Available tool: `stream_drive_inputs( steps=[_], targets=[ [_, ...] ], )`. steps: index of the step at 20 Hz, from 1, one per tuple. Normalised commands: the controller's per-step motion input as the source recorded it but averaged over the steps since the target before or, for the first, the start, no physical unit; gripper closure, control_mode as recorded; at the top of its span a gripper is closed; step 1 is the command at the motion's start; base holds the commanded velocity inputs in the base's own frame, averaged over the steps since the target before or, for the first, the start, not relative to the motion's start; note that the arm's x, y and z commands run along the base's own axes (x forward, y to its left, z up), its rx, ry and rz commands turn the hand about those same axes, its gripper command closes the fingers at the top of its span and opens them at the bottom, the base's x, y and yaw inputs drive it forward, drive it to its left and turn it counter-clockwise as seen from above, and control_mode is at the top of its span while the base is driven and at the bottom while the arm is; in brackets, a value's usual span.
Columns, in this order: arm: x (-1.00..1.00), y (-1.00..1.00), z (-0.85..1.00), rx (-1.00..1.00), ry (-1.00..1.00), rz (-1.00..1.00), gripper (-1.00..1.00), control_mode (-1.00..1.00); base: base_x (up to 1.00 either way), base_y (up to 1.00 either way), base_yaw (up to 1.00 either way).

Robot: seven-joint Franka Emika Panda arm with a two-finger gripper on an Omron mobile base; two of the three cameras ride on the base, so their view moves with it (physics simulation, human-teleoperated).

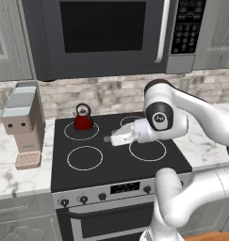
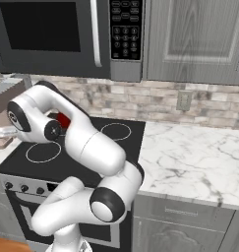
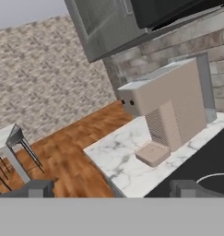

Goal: The kettle is done boiling. Turn off the stove, then wait for 300 timesteps before moving the kettle to the dining table.

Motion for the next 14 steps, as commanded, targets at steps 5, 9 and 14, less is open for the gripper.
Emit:
stream_drive_inputs(
  steps=[5,9,14],
  targets=[
    [0.00,-0.29,0.55,-0.31,0.06,0.00,-1.00,-1.00,0.00,0.00,0.00],
    [0.00,-0.31,0.56,-0.30,0.06,-0.01,-1.00,-1.00,0.00,0.00,0.00],
    [0.00,-0.27,0.55,-0.29,0.07,-0.02,-1.00,-1.00,0.00,0.00,0.00]
  ],
)
